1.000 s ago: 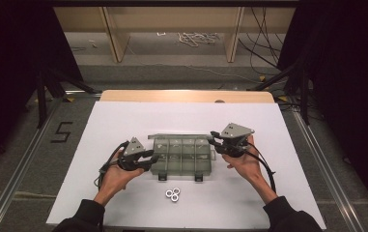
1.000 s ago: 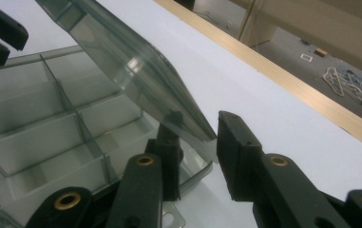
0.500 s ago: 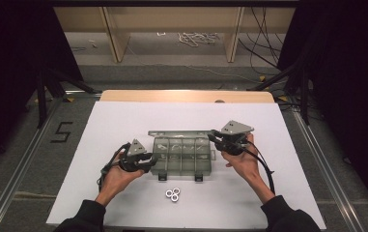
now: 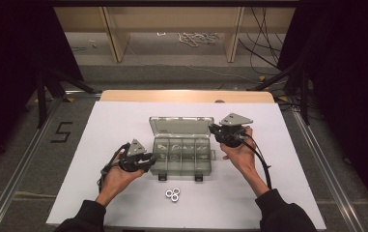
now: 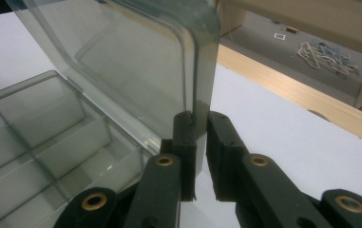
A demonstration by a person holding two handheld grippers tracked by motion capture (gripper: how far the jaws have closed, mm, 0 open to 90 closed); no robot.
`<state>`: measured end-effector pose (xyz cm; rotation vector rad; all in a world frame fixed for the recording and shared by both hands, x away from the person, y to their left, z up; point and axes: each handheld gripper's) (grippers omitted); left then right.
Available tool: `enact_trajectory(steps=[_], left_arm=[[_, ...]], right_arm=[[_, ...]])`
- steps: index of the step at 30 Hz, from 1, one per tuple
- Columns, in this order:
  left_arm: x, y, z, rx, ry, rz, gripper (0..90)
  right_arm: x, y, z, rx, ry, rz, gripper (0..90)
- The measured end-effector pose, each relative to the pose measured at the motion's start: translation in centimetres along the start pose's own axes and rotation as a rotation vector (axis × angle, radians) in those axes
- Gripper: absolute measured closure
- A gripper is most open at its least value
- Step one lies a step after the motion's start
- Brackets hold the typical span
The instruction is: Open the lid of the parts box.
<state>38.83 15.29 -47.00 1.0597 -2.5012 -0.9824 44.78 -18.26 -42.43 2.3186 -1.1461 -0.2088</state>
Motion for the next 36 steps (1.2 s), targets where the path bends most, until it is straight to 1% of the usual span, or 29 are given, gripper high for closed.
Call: enact_trajectory(steps=[1,2,3,4,5,6,7,8,9,12,13,14,15,16,17,18,19,20,23,24,26,27,30,31,32,34,35,36], left_arm=[[0.2,-0.2,0.0,0.023,0.032,-0.003,71.4],[0.2,-0.1,0.0,0.022,0.033,-0.003,71.5],[0.1,-0.1,0.0,0.018,0.019,-0.003,71.6],[0.0,0.1,0.0,-0.004,0.002,0.002,71.8],[0.0,0.1,0.0,-0.003,0.002,0.001,71.9],[-0.1,0.1,0.0,-0.003,-0.014,-0.002,71.9],[0.1,-0.1,0.0,0.023,0.017,-0.005,71.9],[0.3,-0.1,0.0,0.022,0.036,-0.004,71.9],[0.2,-0.1,0.0,0.020,0.031,-0.004,71.9],[0.2,-0.1,0.0,0.024,0.033,-0.002,71.9],[-0.1,0.1,0.0,0.005,-0.008,0.002,71.9],[0.0,0.1,0.0,0.004,-0.004,0.002,71.9],[0.0,0.0,0.1,0.012,0.003,0.002,72.0],[0.2,-0.1,0.1,0.024,0.026,-0.001,71.9],[0.3,-0.1,0.1,0.025,0.031,-0.002,71.9],[0.3,-0.1,0.1,0.024,0.027,-0.002,72.0],[0.2,-0.1,0.1,0.023,0.028,-0.001,72.0],[0.2,-0.1,0.1,0.024,0.028,-0.002,72.0],[0.3,-0.1,0.1,0.026,0.028,-0.002,72.0],[0.2,-0.1,0.1,0.028,0.029,-0.002,72.1],[0.2,-0.1,0.1,0.030,0.029,-0.002,72.1],[0.2,-0.1,0.1,0.030,0.030,-0.003,72.1],[0.2,-0.1,0.1,0.029,0.027,-0.002,72.1],[0.2,-0.1,0.1,0.027,0.021,-0.002,72.1],[0.2,-0.1,0.1,0.030,0.029,-0.002,72.1],[0.1,0.0,0.1,0.017,0.011,0.001,72.1],[-0.1,0.1,0.1,0.011,-0.013,0.002,72.1],[0.0,0.0,0.1,0.021,0.002,0.003,72.0]], right_arm=[[0.0,-0.1,-0.1,-0.001,-0.006,0.003,83.5],[0.1,-0.2,-0.1,-0.004,-0.012,0.005,83.6],[0.2,-0.3,-0.2,-0.001,-0.011,0.008,83.8],[0.4,-0.5,-0.3,0.007,-0.004,0.016,83.8],[0.4,-0.5,-0.3,0.004,-0.012,0.019,83.9],[0.5,-0.7,-0.4,0.012,-0.017,0.020,83.9],[0.5,-0.7,-0.5,0.003,-0.026,0.018,83.9],[0.6,-0.8,-0.5,0.000,-0.025,0.017,84.0],[0.7,-0.9,-0.6,0.001,-0.028,0.021,84.0],[1.0,-1.1,-0.6,0.005,-0.044,0.014,84.0],[1.1,-1.2,-0.6,0.000,-0.050,0.010,84.1],[1.1,-1.3,-0.7,0.005,-0.050,0.012,84.0],[1.1,-1.3,-0.8,-0.002,-0.054,0.015,83.9],[1.2,-1.4,-0.8,-0.004,-0.052,0.016,83.9],[1.2,-1.6,-0.9,-0.003,-0.063,0.018,83.9],[1.3,-1.6,-1.0,-0.016,-0.071,0.011,83.9],[1.4,-1.7,-1.0,-0.013,-0.082,0.012,83.9],[1.4,-1.8,-1.0,-0.009,-0.085,0.019,83.9],[1.5,-2.0,-1.2,-0.027,-0.100,0.025,83.6],[1.5,-2.2,-1.3,-0.025,-0.101,0.024,83.6],[1.7,-2.3,-1.4,-0.041,-0.103,0.021,83.5],[1.7,-2.4,-1.5,-0.043,-0.115,0.020,83.4],[1.9,-2.7,-1.7,-0.057,-0.113,0.030,82.9],[1.9,-2.9,-1.8,-0.067,-0.127,0.028,82.8],[2.1,-3.0,-1.9,-0.068,-0.120,0.027,82.7],[2.2,-3.3,-1.9,-0.071,-0.123,0.036,82.4],[2.3,-3.4,-2.0,-0.079,-0.112,0.032,82.3],[2.2,-3.5,-2.1,-0.090,-0.132,0.034,82.1]])
Point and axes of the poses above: each handheld gripper's, and its own axes: y roughly backward along the jaws, z roughly out of its underside, x roughly to its right, and after that the axes turned 2 degrees about -x, right-handed
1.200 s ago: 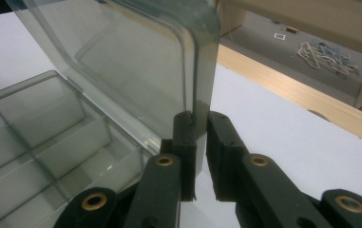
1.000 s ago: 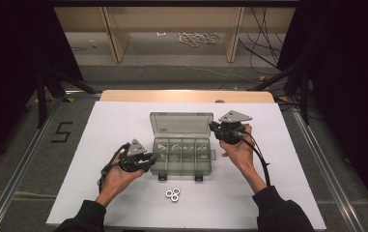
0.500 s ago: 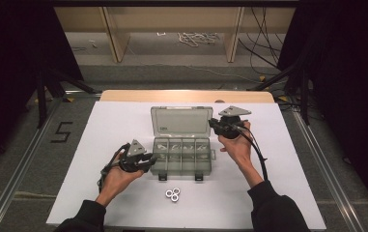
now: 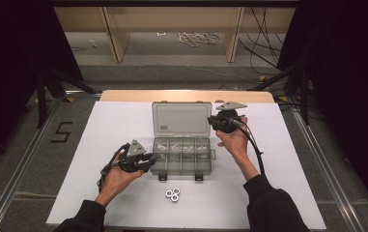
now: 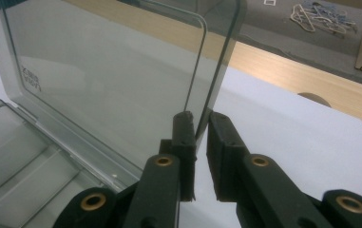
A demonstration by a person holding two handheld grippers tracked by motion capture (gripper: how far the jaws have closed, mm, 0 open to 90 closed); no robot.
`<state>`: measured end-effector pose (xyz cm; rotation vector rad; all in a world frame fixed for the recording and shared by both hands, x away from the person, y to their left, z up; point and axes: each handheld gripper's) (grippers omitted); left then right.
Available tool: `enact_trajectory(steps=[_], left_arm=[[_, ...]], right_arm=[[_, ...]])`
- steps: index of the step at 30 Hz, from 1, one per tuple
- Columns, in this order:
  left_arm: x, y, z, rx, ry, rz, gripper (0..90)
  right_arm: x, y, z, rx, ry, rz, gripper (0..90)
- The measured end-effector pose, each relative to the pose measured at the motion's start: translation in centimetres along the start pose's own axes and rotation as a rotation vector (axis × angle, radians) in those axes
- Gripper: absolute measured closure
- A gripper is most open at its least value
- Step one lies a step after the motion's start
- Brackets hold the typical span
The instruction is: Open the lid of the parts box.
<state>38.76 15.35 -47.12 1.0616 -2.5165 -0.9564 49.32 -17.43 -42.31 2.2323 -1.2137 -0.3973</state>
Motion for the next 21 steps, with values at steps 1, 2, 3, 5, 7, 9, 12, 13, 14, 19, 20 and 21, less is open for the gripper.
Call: enact_trajectory(steps=[1,2,3,5,7,9,12,13,14,19,20,21], left_arm=[[0.1,-0.1,0.0,0.016,0.022,-0.002,72.1],[0.1,-0.1,0.0,0.011,0.015,-0.002,72.0],[0.1,-0.1,0.0,0.009,0.009,-0.002,72.0],[0.1,-0.1,0.0,0.010,0.011,-0.002,72.0],[0.0,0.1,0.0,-0.007,-0.001,0.006,72.0],[-0.1,0.1,0.1,-0.002,-0.007,0.002,71.8],[0.1,-0.1,0.1,0.011,0.013,0.006,71.7],[0.1,0.0,0.1,0.008,0.017,0.009,71.7],[0.1,-0.1,0.1,0.011,0.015,0.008,71.8],[0.0,0.0,0.1,0.015,0.003,0.001,71.7],[0.1,-0.1,0.1,0.016,0.005,0.001,71.7],[0.1,-0.1,0.1,0.017,0.007,0.001,71.7]], right_arm=[[0.0,-0.1,0.0,-0.004,0.003,0.004,82.1],[0.1,-0.3,-0.1,-0.002,0.006,0.002,82.0],[0.2,-0.4,-0.1,0.007,0.013,0.012,82.0],[0.3,-0.5,-0.2,-0.006,-0.010,-0.002,81.9],[0.3,-0.6,-0.2,-0.008,-0.012,-0.001,81.8],[0.3,-0.6,-0.2,-0.011,-0.001,0.007,81.6],[0.2,-0.7,-0.3,-0.030,-0.043,0.002,81.6],[0.2,-0.7,-0.3,-0.027,-0.048,0.005,81.6],[0.5,-1.0,-0.2,-0.008,-0.004,0.008,81.5],[0.5,-1.3,-0.4,-0.025,-0.014,0.020,81.1],[0.4,-1.4,-0.5,-0.035,-0.029,0.016,81.0],[0.6,-1.5,-0.5,-0.037,-0.014,0.020,80.9]])
Point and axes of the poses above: each handheld gripper's, and its own axes: y roughly backward along the jaws, z roughly out of its underside, x roughly to its right, and after that the axes turned 2 degrees about -x, right-handed
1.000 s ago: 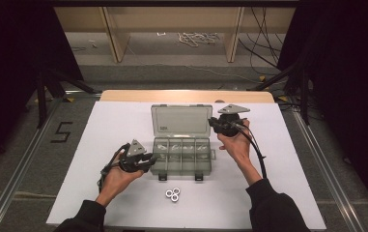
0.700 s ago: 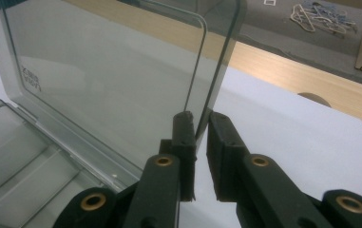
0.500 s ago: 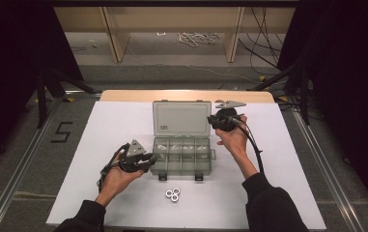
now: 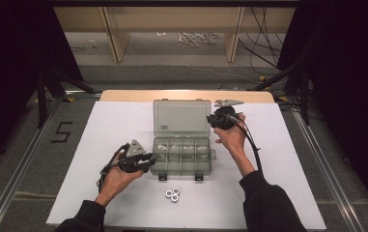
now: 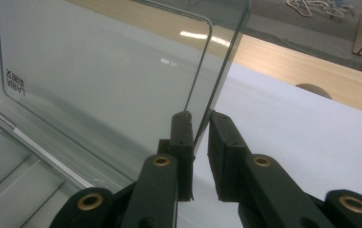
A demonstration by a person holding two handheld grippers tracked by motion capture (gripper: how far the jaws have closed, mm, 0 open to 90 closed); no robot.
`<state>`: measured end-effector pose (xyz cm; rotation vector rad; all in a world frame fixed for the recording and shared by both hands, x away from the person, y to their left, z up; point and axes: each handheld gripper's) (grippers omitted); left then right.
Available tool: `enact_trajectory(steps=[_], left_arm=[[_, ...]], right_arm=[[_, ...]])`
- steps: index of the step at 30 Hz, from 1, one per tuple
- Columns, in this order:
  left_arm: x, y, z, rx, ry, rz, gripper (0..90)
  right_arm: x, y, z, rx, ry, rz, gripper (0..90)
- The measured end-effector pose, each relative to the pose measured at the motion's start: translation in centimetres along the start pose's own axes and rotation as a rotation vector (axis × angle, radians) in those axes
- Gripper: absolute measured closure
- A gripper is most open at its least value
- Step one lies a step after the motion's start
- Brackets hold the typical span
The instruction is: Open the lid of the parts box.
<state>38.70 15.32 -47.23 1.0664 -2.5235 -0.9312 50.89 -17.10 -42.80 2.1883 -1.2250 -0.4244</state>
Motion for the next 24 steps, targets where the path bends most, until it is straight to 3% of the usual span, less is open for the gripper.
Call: enact_trajectory(steps=[1,3,4,5,6,13,16,19,21,23,24], left_arm=[[0.0,0.0,0.0,0.000,-0.002,-0.001,71.7],[0.0,0.0,0.0,0.000,0.001,0.000,71.6],[0.0,0.0,0.0,0.001,0.002,-0.001,71.6],[0.0,0.0,0.0,0.000,-0.001,-0.001,71.6],[0.0,0.0,0.0,0.000,0.001,0.000,71.6],[0.0,0.0,0.0,0.007,0.006,0.003,71.4],[0.0,-0.1,0.0,0.014,0.012,0.000,71.4],[0.1,-0.1,0.0,0.016,0.010,-0.004,71.4],[0.2,-0.2,0.1,0.017,0.024,-0.002,71.3],[0.1,-0.1,0.0,0.014,0.013,-0.002,71.1],[0.2,-0.1,0.1,0.016,0.029,-0.007,71.1]], right_arm=[[-0.2,0.0,-0.1,-0.020,-0.035,-0.001,80.7],[-0.3,-0.1,-0.1,-0.034,-0.053,0.001,80.5],[0.1,-0.4,-0.1,-0.008,-0.001,0.001,80.4],[0.0,-0.4,-0.1,-0.022,-0.021,-0.002,80.3],[0.2,-0.5,-0.1,-0.011,-0.003,0.005,80.2],[-0.1,-1.0,0.0,-0.033,-0.090,0.019,80.2],[0.3,-1.4,0.2,-0.025,-0.040,0.028,84.5],[0.2,-1.4,0.3,-0.052,-0.052,0.026,86.2],[0.3,-1.5,0.4,-0.051,-0.074,0.029,85.8],[0.4,-1.5,0.4,-0.035,-0.064,0.023,85.4],[0.4,-1.4,0.3,-0.032,-0.060,0.023,85.3]])
Point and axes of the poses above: each handheld gripper's, and its own axes: y roughly backward along the jaws, z roughly out of its underside, x roughly to its right, and after that the axes turned 2 degrees about -x, right-handed
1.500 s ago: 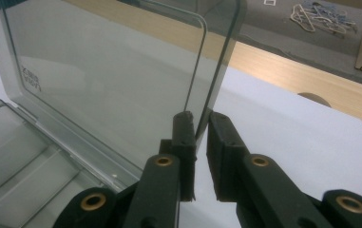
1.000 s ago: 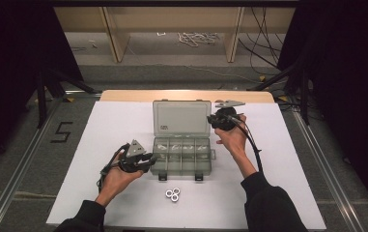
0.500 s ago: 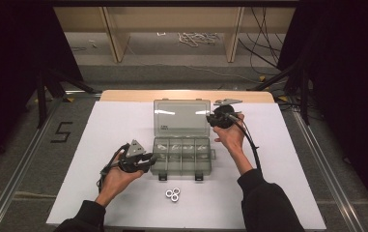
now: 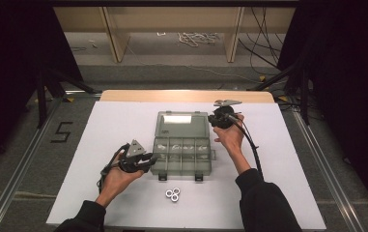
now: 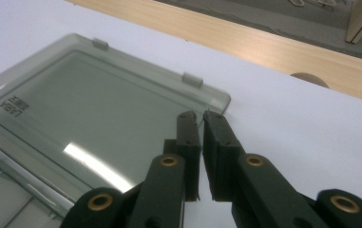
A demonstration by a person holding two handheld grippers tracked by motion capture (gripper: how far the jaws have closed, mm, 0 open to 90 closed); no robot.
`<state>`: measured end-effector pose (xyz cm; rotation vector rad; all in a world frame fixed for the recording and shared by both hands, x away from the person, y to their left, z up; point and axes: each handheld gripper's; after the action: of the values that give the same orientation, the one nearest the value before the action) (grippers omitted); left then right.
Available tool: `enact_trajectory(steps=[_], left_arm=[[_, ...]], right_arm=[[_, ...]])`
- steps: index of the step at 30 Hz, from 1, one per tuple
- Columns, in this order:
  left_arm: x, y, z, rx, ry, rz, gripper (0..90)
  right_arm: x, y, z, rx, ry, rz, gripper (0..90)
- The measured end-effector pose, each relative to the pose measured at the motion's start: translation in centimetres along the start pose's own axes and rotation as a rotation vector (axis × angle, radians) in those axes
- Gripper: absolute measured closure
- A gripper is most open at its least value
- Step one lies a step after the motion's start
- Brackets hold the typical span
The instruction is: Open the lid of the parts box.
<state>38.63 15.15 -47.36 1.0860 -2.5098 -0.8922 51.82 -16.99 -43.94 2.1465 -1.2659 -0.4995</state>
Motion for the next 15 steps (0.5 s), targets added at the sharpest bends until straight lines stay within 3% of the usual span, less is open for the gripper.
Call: enact_trajectory(steps=[3,10,11,12,15], left_arm=[[0.0,0.0,0.0,-0.001,0.004,0.003,70.5],[0.0,-0.1,0.0,-0.003,0.011,0.008,68.6],[0.0,-0.1,0.0,-0.005,0.013,0.010,68.3],[-0.1,-0.1,0.0,-0.006,0.013,0.011,68.2],[-0.1,-0.1,0.0,-0.008,0.026,0.012,67.0]], right_arm=[[0.1,0.2,-0.1,0.027,0.044,-0.014,84.7],[-0.3,1.2,-0.1,0.054,0.049,-0.033,81.1],[-0.2,1.3,-0.1,0.071,0.073,-0.042,79.7],[-0.5,1.6,0.0,0.061,0.050,-0.042,77.3],[-0.9,2.4,0.0,0.081,0.076,-0.044,67.7]])
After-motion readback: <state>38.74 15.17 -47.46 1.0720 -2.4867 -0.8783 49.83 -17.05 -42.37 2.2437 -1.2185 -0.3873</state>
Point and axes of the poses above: each handheld gripper's, and its own axes: y roughly backward along the jaws, z roughly out of its underside, x roughly to its right, and after that the axes turned 2 degrees about -x, right-handed
